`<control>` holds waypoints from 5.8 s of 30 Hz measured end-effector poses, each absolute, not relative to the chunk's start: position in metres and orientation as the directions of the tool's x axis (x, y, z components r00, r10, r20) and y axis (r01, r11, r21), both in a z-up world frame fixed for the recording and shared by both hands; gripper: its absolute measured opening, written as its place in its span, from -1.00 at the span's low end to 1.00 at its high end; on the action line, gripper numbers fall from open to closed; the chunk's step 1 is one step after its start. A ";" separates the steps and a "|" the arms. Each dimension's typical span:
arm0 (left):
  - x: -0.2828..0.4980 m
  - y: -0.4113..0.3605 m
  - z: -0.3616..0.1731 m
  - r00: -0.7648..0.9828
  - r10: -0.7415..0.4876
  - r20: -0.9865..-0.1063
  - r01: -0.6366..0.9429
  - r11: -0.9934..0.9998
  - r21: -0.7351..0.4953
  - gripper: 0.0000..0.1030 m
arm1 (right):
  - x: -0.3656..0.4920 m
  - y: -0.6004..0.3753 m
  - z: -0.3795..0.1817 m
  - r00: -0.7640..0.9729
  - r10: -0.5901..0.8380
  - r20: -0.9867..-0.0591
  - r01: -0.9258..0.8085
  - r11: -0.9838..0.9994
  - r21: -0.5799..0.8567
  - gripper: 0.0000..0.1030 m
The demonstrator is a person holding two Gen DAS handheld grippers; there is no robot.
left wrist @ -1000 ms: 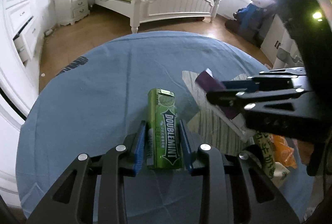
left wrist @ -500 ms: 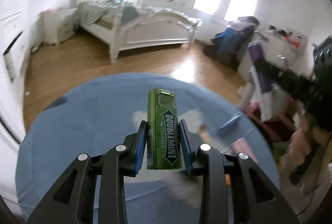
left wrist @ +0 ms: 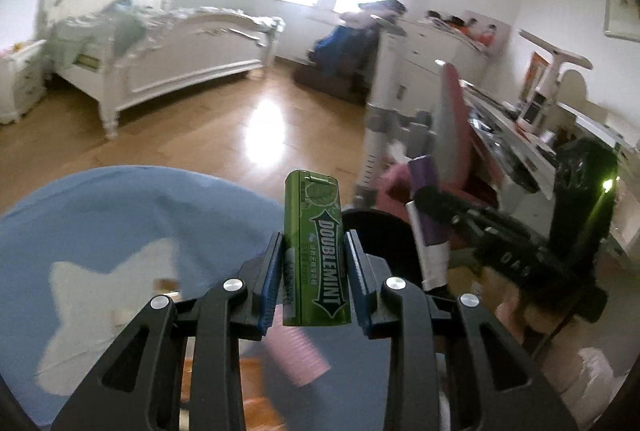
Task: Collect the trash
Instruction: 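Lower the gum pack and lip balm into the bin and open both tools, then grasp the beige snack wrapper with left tool while right tool grasps pink hair roller, then carry the wrapper and hair roller over the bin and open both tools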
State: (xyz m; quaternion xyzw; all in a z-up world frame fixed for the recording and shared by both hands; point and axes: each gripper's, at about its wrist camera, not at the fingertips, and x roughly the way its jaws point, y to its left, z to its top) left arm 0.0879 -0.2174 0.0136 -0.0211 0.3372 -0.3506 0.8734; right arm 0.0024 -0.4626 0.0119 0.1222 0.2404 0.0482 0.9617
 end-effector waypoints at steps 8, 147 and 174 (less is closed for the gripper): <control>0.098 -0.279 0.003 0.431 -0.689 -0.582 0.653 0.684 -0.326 -0.40 | -0.004 -0.508 -0.027 0.865 0.054 -0.499 0.081 0.966 0.244 -0.50; 0.111 -0.381 -0.033 0.307 -0.715 -0.628 0.693 0.620 -0.368 -0.78 | 0.004 -0.592 -0.099 0.816 0.017 -0.578 0.216 0.919 0.331 -0.41; 0.125 -0.412 -0.043 0.339 -0.670 -0.661 0.693 0.653 -0.307 0.72 | 0.022 -0.619 -0.121 0.797 0.008 -0.604 0.289 0.874 0.392 0.48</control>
